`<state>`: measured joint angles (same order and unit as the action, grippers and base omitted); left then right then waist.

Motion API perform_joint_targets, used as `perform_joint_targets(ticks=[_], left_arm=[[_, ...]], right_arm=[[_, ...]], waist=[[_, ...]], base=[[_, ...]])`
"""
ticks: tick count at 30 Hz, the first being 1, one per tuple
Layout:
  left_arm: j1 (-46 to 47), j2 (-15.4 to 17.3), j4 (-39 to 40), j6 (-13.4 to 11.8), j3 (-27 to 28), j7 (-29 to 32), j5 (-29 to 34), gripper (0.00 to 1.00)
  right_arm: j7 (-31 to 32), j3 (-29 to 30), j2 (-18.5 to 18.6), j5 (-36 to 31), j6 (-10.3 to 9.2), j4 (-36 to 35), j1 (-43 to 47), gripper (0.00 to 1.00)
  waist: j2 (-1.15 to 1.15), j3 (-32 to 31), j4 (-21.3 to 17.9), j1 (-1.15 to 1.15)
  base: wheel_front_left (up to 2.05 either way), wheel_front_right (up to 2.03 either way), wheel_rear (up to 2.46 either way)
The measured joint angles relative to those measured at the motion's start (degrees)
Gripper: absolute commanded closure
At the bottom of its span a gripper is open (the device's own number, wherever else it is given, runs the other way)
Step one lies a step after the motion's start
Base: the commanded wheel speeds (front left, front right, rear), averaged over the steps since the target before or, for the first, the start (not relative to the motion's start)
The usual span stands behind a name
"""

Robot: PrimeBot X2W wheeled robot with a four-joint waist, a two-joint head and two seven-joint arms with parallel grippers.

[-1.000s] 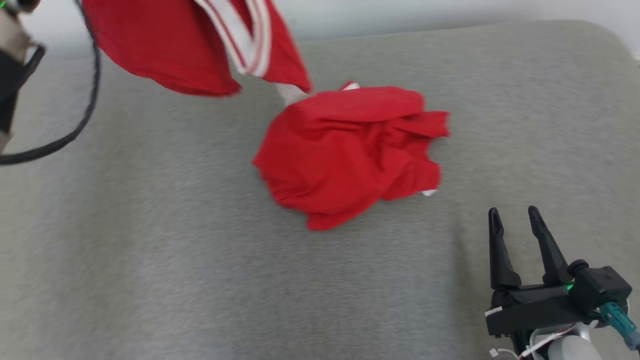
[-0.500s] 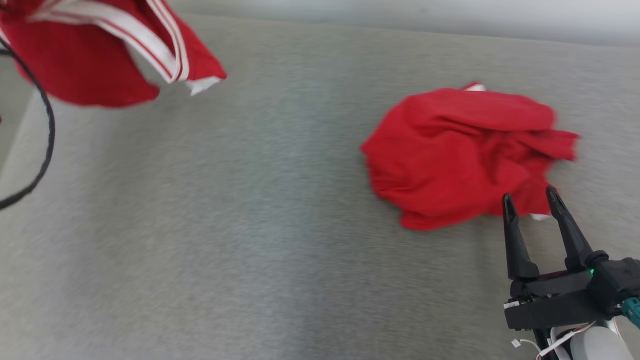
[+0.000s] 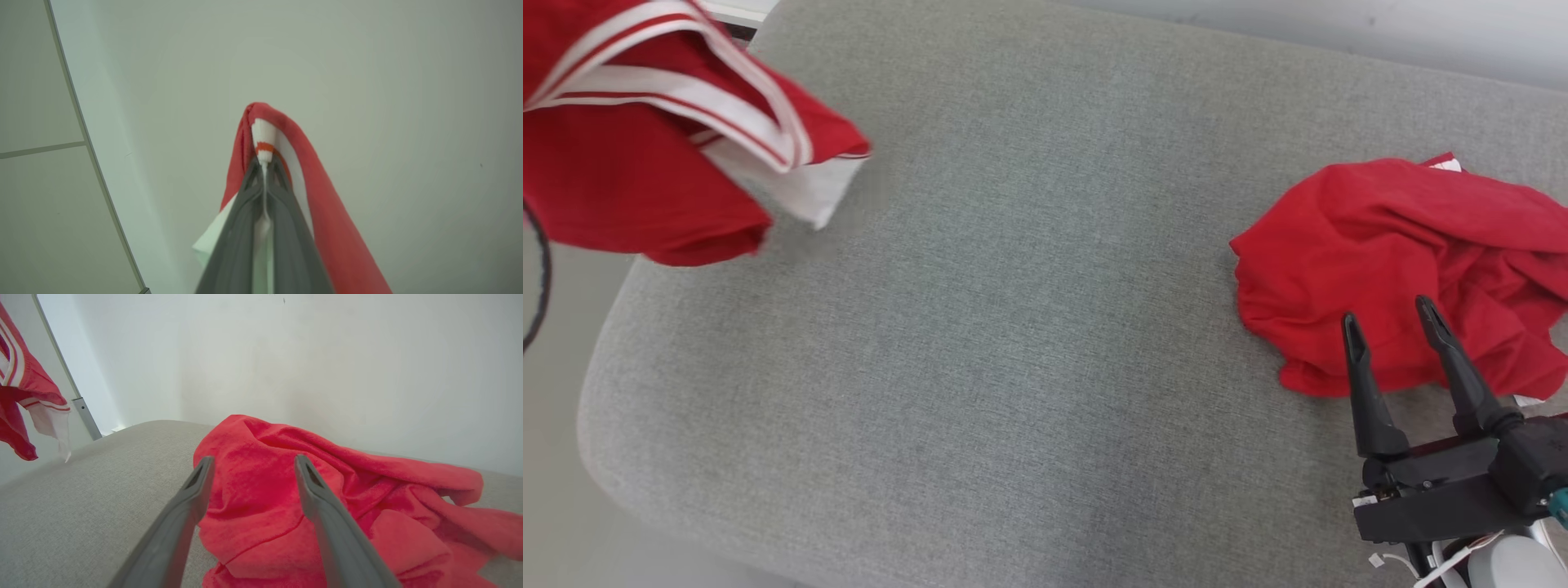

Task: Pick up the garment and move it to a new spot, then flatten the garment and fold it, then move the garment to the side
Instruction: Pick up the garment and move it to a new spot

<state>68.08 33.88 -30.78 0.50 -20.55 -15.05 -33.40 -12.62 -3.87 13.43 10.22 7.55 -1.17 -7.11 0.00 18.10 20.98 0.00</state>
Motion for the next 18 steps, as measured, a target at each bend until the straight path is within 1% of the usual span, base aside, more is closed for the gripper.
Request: perform_joint_targets(ticks=[2,6,11,12,14,17,18], left_arm=[[-0.25,0.54,0.14,-0.05,0.29,0.0,0.01,1.0],[-2.36,0.6,0.08,-1.11,0.99,0.0,0.01,1.0],[-8.21,0.66,-2.45,-1.03,3.91,0.0,-1.58,1.0],[-9.52,0.26,-3.02,-1.1,4.45,0.0,-1.59,1.0],[-11.76,-1.7,-4.53,-1.11,5.8,0.0,-1.96,1.0],[-15.09,-4.16,-7.2,-0.52,7.87,0.0,-1.9,1.0],[-16.4,-6.21,-9.22,-0.22,9.04,0.0,-1.68,1.0]], right_arm=[[0.23,-0.08,0.07,-0.23,0.0,-0.68,0.07,0.0],[1.15,0.19,0.29,-0.71,0.0,-2.58,0.2,0.0],[2.77,0.9,1.49,-1.24,0.0,-6.12,0.27,0.0],[3.31,1.1,1.77,-1.26,0.0,-6.97,0.29,0.0],[4.32,1.88,2.38,-1.37,0.0,-8.56,0.32,0.0],[5.82,3.02,3.31,-1.79,0.0,-11.29,0.64,0.0],[6.99,3.31,3.8,-2.27,0.0,-13.23,1.19,0.0]], waist=[[0.0,0.17,-0.37,0.0],[0.0,0.59,-1.85,0.0],[-0.01,1.62,-3.98,0.0],[0.0,1.89,-4.4,0.0],[0.0,2.57,-5.2,0.0],[0.0,3.83,-6.16,0.0],[0.0,4.77,-6.72,0.0]], base=[[0.0,0.0,0.0],[0.0,0.0,0.0],[0.0,0.0,0.0],[0.0,0.0,0.0],[0.0,0.0,0.0],[0.0,0.0,0.0],[0.0,0.0,0.0]])
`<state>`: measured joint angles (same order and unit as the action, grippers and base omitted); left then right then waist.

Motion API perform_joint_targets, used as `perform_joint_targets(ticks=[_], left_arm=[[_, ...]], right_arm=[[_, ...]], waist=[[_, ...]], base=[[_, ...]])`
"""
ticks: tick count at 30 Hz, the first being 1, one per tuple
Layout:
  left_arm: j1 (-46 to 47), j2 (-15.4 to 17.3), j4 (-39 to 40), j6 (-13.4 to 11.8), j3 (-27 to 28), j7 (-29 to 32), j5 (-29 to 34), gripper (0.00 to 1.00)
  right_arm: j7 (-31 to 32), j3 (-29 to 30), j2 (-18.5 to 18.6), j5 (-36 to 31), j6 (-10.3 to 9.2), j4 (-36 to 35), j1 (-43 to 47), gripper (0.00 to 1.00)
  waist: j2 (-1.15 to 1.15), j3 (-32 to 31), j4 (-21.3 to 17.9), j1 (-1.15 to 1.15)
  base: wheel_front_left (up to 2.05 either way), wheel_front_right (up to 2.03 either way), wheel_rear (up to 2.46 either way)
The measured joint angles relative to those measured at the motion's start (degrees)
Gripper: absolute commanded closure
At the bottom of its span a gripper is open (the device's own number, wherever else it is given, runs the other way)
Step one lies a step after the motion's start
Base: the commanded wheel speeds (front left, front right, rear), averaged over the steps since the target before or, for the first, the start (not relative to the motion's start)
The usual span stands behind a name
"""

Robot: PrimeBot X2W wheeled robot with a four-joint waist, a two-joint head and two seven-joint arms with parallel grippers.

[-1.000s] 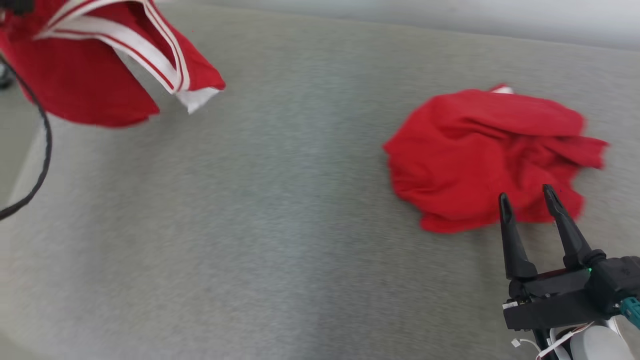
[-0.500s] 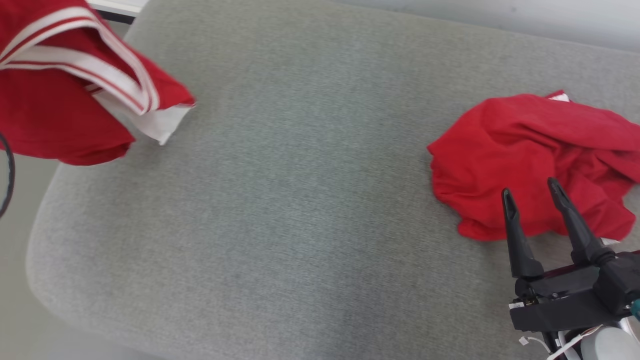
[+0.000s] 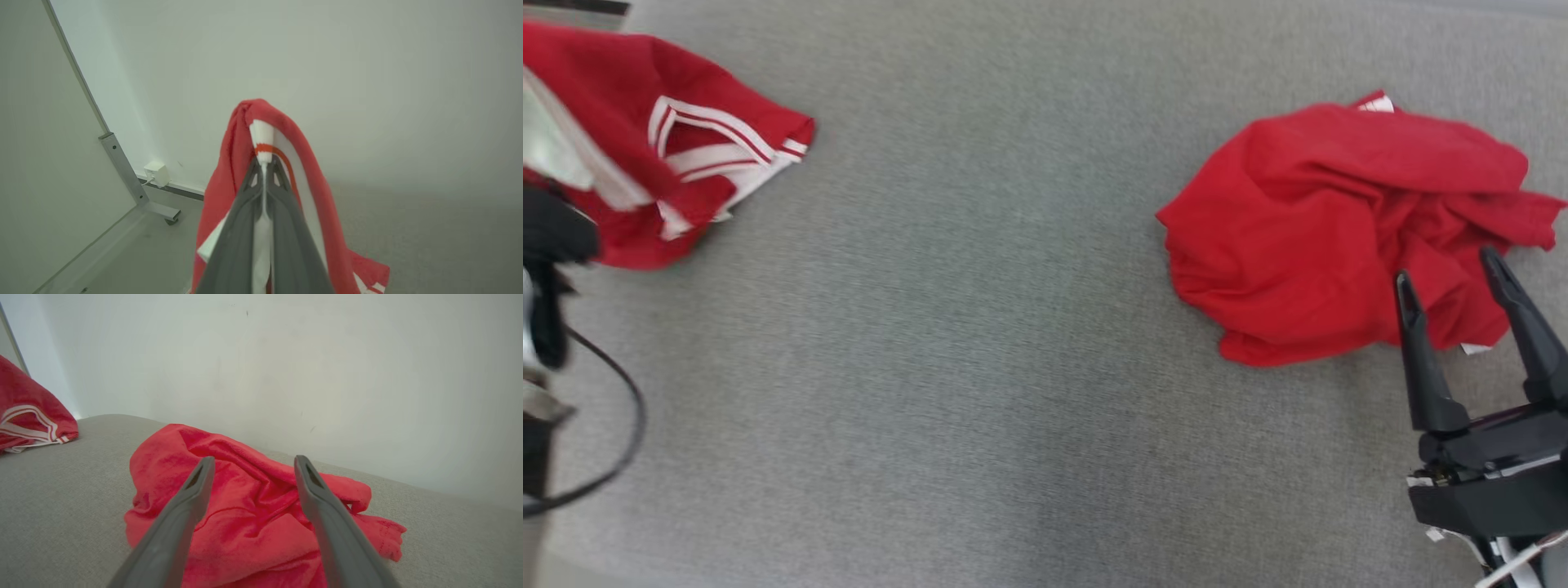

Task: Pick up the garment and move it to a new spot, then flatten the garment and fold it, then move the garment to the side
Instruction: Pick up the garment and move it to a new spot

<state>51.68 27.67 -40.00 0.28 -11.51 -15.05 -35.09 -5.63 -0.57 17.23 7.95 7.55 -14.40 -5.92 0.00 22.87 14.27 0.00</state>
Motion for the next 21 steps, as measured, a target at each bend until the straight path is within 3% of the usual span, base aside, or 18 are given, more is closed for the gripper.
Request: perform_joint_targets(ticks=[6,15,16,17,21], left_arm=[[-1.32,-5.46,-5.81,1.66,3.67,0.0,1.51,1.0],[-2.19,-10.26,-13.46,3.61,6.89,0.0,4.07,1.0],[-2.06,-10.72,-13.96,3.76,7.67,0.0,5.08,0.55],[-2.06,-10.72,-13.96,3.76,7.67,0.0,5.08,0.0],[-1.93,-10.99,-12.4,3.78,9.57,0.0,7.93,0.0]], right_arm=[[2.7,1.34,1.75,-0.07,0.0,-4.13,0.38,0.0],[4.64,2.48,2.85,-0.07,0.0,-7.08,1.26,0.0],[4.97,2.53,2.91,-0.07,0.0,-7.3,1.25,0.0],[4.97,2.53,2.91,-0.07,0.0,-7.3,1.25,0.0],[4.99,2.1,2.83,-0.04,0.0,-7.02,1.21,0.0]], waist=[[0.0,3.07,-1.19,0.0],[0.01,5.75,-2.19,-0.01],[0.01,5.86,-2.19,-0.01],[0.01,5.86,-2.19,-0.01],[0.0,5.28,-1.95,-0.01]], base=[[0.0,0.0,0.0],[0.0,0.0,0.0],[0.0,0.0,0.0],[0.0,0.0,0.0],[0.0,0.0,0.0]])
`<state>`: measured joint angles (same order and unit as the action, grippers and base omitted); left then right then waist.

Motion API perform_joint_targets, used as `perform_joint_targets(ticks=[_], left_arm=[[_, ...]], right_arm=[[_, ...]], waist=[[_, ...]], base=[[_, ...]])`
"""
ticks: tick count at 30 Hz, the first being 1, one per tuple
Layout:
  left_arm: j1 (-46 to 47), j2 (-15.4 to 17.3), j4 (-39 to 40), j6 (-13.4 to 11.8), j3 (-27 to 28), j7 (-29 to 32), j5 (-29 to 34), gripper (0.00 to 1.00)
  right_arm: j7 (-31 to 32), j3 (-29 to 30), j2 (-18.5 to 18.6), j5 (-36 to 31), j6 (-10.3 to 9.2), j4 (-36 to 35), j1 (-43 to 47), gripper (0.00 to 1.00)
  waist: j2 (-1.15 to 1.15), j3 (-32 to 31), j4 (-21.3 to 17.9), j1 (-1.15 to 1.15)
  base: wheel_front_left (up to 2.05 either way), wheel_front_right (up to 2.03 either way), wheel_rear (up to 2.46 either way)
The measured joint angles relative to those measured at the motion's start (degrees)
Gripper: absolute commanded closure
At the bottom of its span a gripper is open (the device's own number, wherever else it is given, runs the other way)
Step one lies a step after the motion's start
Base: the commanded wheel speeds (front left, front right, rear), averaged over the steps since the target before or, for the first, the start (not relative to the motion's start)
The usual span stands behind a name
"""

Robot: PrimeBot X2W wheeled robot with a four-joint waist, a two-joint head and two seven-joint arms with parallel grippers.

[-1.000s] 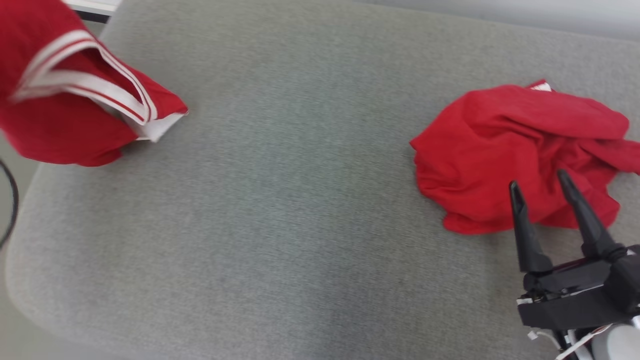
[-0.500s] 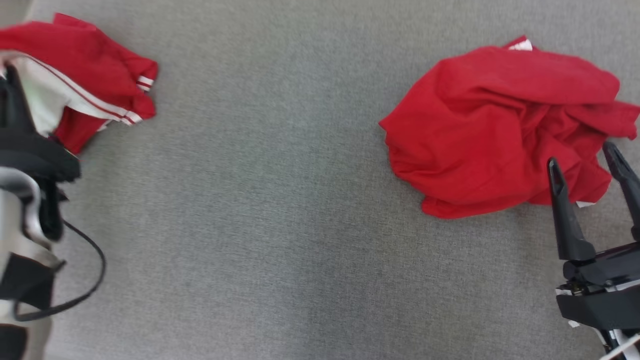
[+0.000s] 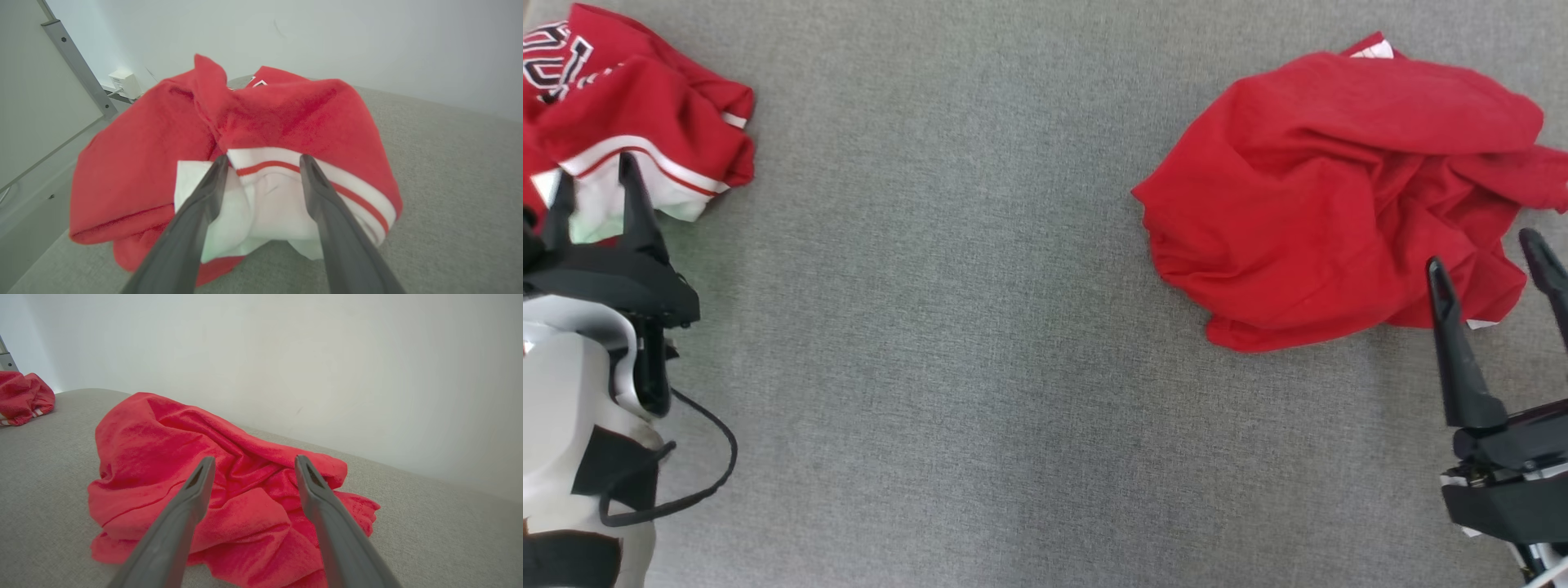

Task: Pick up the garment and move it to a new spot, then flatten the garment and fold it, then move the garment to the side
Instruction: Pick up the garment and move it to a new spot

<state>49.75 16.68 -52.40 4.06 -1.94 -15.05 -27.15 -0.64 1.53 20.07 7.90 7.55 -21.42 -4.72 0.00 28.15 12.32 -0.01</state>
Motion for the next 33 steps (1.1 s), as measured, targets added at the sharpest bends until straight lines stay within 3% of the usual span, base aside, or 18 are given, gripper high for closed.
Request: perform_joint_targets(ticks=[10,17,33], left_arm=[[-0.32,2.41,7.58,1.05,3.03,0.0,7.38,0.0],[-1.28,3.07,16.42,1.51,3.55,-0.01,11.62,0.0],[-14.59,-2.04,28.38,2.0,2.35,0.0,13.96,0.0]], right_arm=[[-4.03,-3.05,-3.68,0.42,0.0,5.68,-0.29,0.0],[-8.12,-4.46,-6.83,1.35,0.0,11.57,-1.38,0.0],[-13.56,-3.86,-11.93,3.69,0.0,23.07,-1.54,0.0]], waist=[[0.0,-3.68,-0.47,0.0],[0.0,-6.86,-3.32,0.0],[0.0,-15.26,-15.32,0.01]], base=[[0.0,0.0,0.0],[0.0,0.0,0.0],[0.0,0.0,0.0]])
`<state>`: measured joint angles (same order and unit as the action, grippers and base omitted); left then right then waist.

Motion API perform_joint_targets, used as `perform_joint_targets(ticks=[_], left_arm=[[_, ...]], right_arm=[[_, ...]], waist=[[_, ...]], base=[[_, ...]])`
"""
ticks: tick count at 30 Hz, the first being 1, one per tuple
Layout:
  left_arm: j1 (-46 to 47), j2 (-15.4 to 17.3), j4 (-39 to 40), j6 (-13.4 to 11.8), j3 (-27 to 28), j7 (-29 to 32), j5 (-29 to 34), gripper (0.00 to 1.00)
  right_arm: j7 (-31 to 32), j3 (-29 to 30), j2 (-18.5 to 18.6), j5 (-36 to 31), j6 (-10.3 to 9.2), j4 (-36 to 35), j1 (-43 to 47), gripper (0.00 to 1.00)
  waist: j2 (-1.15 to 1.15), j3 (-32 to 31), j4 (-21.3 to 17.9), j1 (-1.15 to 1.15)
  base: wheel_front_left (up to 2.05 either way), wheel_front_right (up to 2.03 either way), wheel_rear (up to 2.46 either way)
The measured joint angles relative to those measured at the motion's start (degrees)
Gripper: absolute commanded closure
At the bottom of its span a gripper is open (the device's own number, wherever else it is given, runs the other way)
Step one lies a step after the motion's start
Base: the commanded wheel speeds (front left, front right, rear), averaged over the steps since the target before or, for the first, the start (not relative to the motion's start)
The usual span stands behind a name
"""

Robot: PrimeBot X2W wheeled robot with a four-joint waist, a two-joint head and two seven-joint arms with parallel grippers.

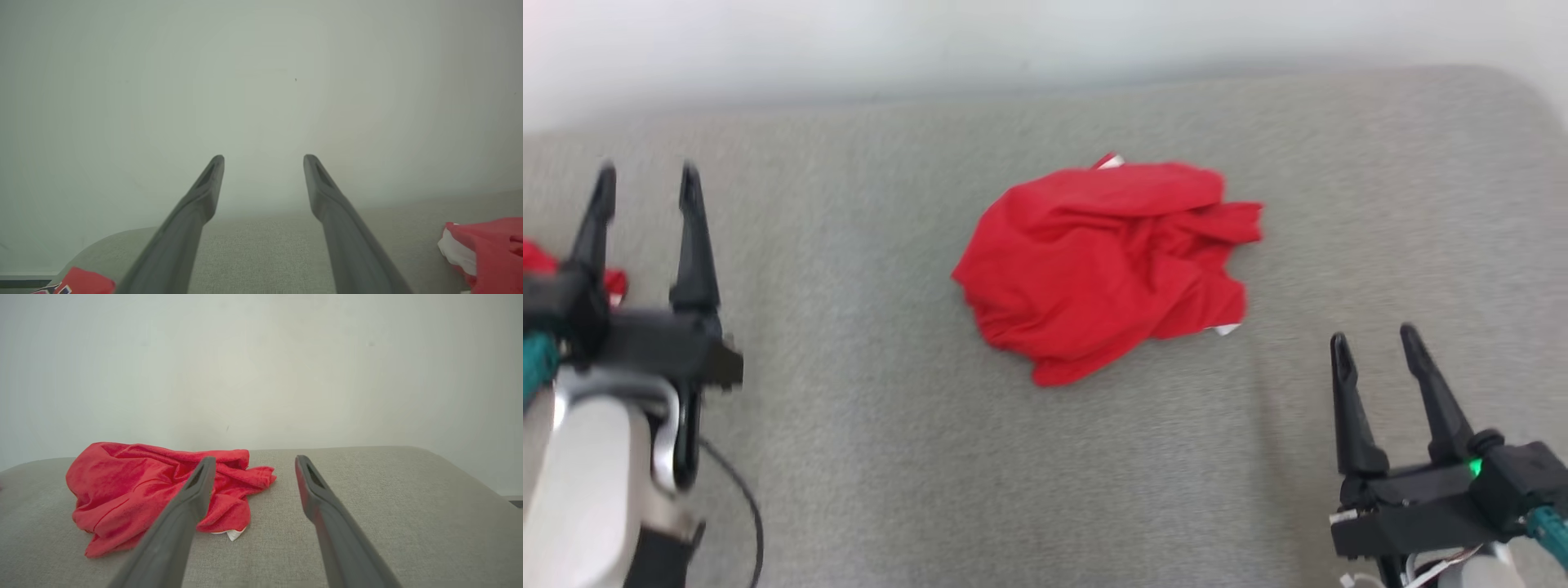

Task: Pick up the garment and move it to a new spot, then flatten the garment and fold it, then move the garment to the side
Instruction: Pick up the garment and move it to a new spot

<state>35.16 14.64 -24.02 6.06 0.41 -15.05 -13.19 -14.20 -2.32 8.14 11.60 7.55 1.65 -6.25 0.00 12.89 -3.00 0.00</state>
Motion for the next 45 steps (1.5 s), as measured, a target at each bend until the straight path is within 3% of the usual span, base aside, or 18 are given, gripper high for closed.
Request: perform_joint_targets(ticks=[10,30,45], left_arm=[[-15.39,-2.76,8.55,-0.01,1.53,-0.01,0.37,0.0],[-32.47,-8.14,17.68,1.0,2.26,-0.01,1.01,0.0],[-36.12,-9.6,18.63,1.34,1.87,-0.01,2.11,0.0]], right_arm=[[-0.74,0.88,-0.96,0.26,0.0,2.42,2.95,0.0],[-0.92,-0.51,0.15,2.3,0.0,6.44,4.0,0.0],[-0.92,-0.98,0.43,2.93,0.0,7.76,4.6,0.0]], waist=[[-0.01,-6.42,-3.74,0.01],[0.0,-9.63,1.02,0.0],[0.0,-10.35,1.75,0.0]], base=[[0.0,0.0,0.0],[0.0,0.0,0.0],[0.0,0.0,0.0]])
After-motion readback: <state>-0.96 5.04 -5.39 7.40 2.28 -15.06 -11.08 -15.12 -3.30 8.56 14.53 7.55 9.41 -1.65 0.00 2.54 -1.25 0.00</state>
